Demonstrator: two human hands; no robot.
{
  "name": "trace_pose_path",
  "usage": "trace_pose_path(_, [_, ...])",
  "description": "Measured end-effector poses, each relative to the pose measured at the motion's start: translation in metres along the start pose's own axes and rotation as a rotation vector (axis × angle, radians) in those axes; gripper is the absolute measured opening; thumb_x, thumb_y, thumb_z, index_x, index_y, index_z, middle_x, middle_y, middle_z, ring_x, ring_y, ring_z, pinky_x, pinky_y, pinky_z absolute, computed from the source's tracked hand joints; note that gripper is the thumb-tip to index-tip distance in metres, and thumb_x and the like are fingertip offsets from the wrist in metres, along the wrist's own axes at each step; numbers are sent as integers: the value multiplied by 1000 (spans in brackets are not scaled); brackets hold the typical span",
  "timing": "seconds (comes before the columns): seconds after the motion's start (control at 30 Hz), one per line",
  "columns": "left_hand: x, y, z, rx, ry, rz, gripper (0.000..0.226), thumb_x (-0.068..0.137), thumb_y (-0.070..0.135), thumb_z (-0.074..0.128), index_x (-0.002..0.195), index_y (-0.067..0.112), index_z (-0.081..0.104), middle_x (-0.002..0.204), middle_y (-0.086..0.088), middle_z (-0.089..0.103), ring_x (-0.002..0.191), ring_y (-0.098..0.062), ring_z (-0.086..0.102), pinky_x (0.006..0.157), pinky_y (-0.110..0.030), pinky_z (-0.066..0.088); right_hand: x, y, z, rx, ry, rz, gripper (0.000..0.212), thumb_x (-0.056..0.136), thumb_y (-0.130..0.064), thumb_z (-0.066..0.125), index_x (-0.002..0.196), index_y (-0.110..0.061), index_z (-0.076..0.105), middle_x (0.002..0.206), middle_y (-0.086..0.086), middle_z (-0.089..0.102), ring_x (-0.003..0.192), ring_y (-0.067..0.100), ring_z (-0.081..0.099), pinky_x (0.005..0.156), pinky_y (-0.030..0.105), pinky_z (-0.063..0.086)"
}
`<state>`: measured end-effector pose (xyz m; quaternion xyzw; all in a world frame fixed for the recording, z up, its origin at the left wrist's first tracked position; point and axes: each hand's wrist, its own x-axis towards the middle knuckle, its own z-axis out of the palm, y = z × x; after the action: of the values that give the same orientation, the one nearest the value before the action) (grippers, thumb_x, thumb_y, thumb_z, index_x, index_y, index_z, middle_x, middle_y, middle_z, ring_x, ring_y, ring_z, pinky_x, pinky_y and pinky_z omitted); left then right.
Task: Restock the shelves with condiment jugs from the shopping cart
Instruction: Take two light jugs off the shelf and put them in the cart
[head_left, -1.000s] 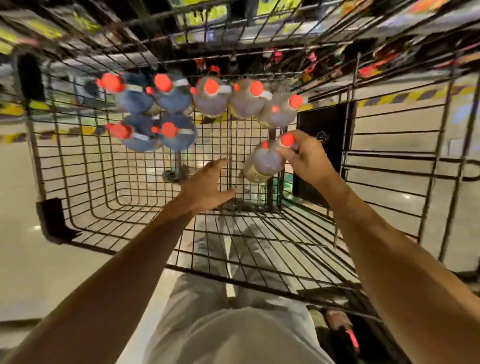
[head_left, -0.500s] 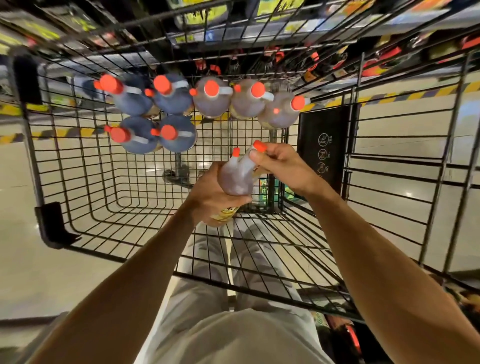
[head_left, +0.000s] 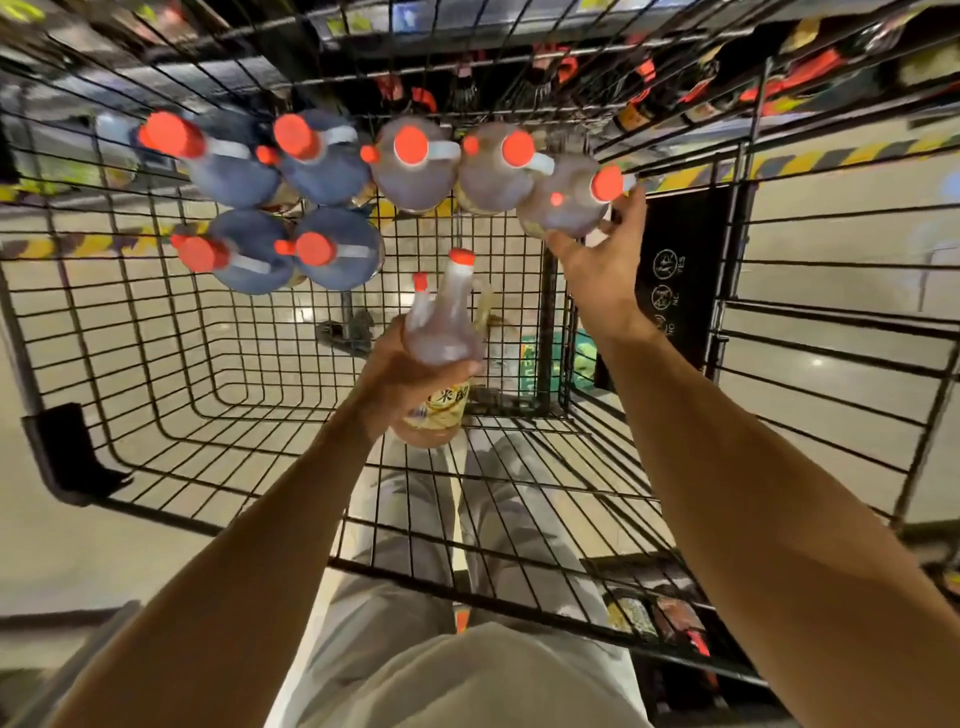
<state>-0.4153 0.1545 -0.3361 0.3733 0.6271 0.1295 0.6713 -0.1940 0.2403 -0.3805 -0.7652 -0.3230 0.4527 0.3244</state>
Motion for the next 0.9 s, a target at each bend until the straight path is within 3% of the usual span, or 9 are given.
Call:
trace_pose_path(0.1, [1, 0, 0, 26, 47, 6, 42, 77, 12, 84, 103, 37, 61, 97, 13, 74, 93, -4, 71, 74, -22, 59, 0, 7, 2, -81, 65, -24, 91, 71, -15, 92, 145, 0, 42, 130, 11, 44, 117, 19, 51, 96, 17, 51])
trace_pose_path(0.2, [8, -5, 2, 44, 59, 6, 38, 78, 13, 83, 94, 40, 61, 92, 10, 73, 88, 1, 71, 76, -23, 60, -5, 14, 3, -193, 108, -56, 66, 69, -15, 89, 123, 1, 54, 110, -2, 46, 108, 23, 50, 93, 30, 51])
trace_pose_path(0.33, [17, 1, 9, -5, 80, -30, 34, 79, 11, 82, 95, 30, 60, 88, 14, 67, 70, 14, 66, 59, -8, 52, -30, 28, 8, -206, 105, -68, 52, 71, -16, 81, 113, -13, 49, 113, 12, 56, 96, 21, 55, 88, 42, 54])
trace_pose_path(0.4, [21, 3, 7, 1, 62, -41, 29, 79, 12, 82, 99, 22, 65, 87, 10, 71, 73, 6, 70, 59, -9, 51, -35, 32, 5, -202, 116, -75, 61, 74, -14, 82, 124, -15, 48, 120, 11, 56, 103, 23, 62, 84, 44, 59])
trace_pose_path(0.53, [24, 4, 5, 6, 44, -50, 22, 81, 14, 80, 99, 19, 68, 87, 7, 75, 81, -4, 73, 67, -17, 55, -29, 33, 6, -221, 96, -47, 80, 72, -24, 89, 140, -10, 51, 128, 10, 50, 117, 20, 57, 97, 27, 53])
trace_pose_path(0.6, [28, -3, 5, -1, 44, -61, 24, 81, 12, 80, 100, 19, 67, 84, 11, 74, 76, 3, 71, 65, -13, 54, -26, 37, 11, -211, 70, -51, 78, 68, -24, 91, 134, -10, 51, 121, 5, 58, 110, 14, 59, 95, 19, 49])
trace_pose_path(0.7, [30, -11, 4, -20, 91, -116, 42, 74, 23, 85, 111, 22, 65, 98, 7, 73, 90, -6, 71, 80, -29, 57, -20, 39, 19, -93, 28, 40, 86, 65, -23, 94, 132, -12, 41, 113, -8, 62, 97, -4, 63, 86, 16, 53])
trace_pose_path(0.8, [30, -21, 2, -59, 115, -193, 46, 71, 25, 87, 108, 27, 59, 102, 6, 69, 93, -11, 68, 80, -31, 56, -18, 40, 22, -25, -33, 55, 106, 58, -30, 98, 143, -15, 38, 132, 1, 61, 117, 13, 62, 100, 32, 55])
trace_pose_path(0.9, [19, -20, 0, -90, 95, -166, 40, 74, 16, 84, 101, 30, 58, 96, 8, 69, 79, -1, 71, 69, -23, 59, -15, 41, 21, -33, -5, 35, 99, 56, -36, 96, 139, -16, 45, 126, -4, 63, 115, 12, 62, 98, 40, 55])
